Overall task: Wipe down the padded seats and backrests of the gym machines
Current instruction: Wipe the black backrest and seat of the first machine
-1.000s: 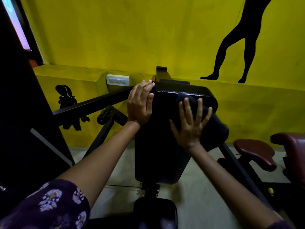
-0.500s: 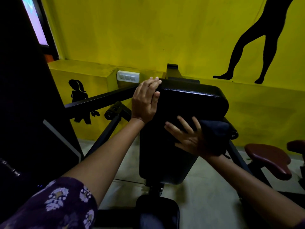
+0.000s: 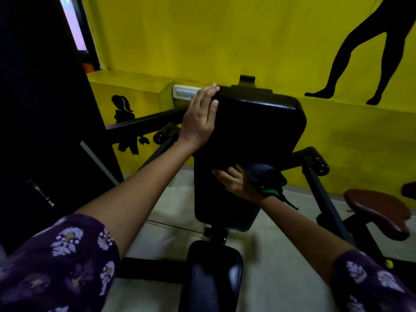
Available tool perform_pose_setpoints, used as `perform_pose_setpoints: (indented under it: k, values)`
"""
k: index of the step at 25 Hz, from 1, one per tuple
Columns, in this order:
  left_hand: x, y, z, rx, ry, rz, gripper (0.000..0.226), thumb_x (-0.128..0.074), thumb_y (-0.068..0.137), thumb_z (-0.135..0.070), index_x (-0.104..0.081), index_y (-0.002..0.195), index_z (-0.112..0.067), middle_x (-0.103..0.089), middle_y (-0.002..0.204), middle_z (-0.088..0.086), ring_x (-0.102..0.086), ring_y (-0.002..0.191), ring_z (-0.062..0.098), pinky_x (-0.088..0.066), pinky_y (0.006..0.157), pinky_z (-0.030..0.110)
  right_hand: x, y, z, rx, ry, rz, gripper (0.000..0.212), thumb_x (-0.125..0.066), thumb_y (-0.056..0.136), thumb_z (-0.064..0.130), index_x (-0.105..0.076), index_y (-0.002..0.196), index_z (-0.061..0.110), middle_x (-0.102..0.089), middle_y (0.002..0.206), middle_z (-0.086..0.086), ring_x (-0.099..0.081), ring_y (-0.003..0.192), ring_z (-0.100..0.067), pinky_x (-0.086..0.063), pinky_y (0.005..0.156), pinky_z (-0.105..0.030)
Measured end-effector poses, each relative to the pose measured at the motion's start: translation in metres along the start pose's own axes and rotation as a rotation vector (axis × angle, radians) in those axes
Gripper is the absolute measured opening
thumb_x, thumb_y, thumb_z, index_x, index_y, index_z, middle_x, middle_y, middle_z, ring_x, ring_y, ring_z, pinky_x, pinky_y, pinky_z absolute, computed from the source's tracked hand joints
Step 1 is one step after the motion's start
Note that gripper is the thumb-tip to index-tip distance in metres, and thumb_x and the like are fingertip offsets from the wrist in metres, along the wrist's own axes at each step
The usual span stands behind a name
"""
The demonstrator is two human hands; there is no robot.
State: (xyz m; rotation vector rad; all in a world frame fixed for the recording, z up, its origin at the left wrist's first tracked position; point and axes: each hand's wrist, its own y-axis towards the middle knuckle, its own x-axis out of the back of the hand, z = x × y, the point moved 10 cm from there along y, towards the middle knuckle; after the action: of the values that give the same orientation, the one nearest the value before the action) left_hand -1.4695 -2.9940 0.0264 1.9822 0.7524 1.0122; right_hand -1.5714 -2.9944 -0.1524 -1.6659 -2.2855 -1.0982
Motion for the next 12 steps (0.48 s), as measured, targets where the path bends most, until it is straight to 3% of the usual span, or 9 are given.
perform_pose_setpoints:
  k: [3, 5, 9, 12]
  values:
    - [0.001, -0.029, 0.000, 0.176, 0.016, 0.087, 0.055, -0.044, 0.097, -0.028, -0.029, 0.147, -0.011, -0.025, 0.154, 0.011, -0.026, 0.141, 0.025, -0.027, 0.105, 0.026, 0.020, -0.005, 0.006, -0.159, 0.117, 0.037, 0.043, -0.048, 0.079, 0.027, -0.070, 0.110, 0.008, -0.045, 0.120, -0.007, -0.044, 0.093, -0.029, -0.033, 0.078, -0.040]
    - [0.007, -0.059, -0.004, 0.249, -0.003, 0.136, 0.063, -0.050, 0.095, -0.023, -0.020, 0.150, -0.012, -0.014, 0.158, 0.008, -0.019, 0.144, 0.024, -0.026, 0.102, 0.023, 0.045, -0.022, 0.018, -0.193, 0.148, 0.003, 0.041, -0.050, 0.080, 0.028, -0.070, 0.108, 0.007, -0.049, 0.118, -0.008, -0.044, 0.090, -0.029, -0.033, 0.075, -0.039]
    - [0.000, -0.149, -0.015, 0.306, -0.087, 0.411, 0.058, -0.053, 0.095, -0.018, -0.028, 0.147, -0.010, -0.017, 0.156, 0.008, -0.022, 0.142, 0.021, -0.027, 0.106, 0.027, 0.085, -0.052, 0.048, -0.243, 0.211, 0.080, 0.044, -0.053, 0.076, 0.031, -0.070, 0.110, 0.009, -0.066, 0.112, -0.007, -0.045, 0.087, -0.028, -0.034, 0.075, -0.038]
    - [-0.001, -0.250, -0.025, 0.398, -0.076, 0.613, 0.054, -0.057, 0.093, -0.013, -0.035, 0.142, -0.007, -0.025, 0.152, 0.012, -0.027, 0.141, 0.024, -0.026, 0.109, 0.029, 0.120, -0.075, 0.082, -0.324, 0.271, 0.226, 0.050, -0.050, 0.078, 0.035, -0.064, 0.118, 0.009, -0.063, 0.116, -0.008, -0.047, 0.089, -0.028, -0.035, 0.076, -0.039]
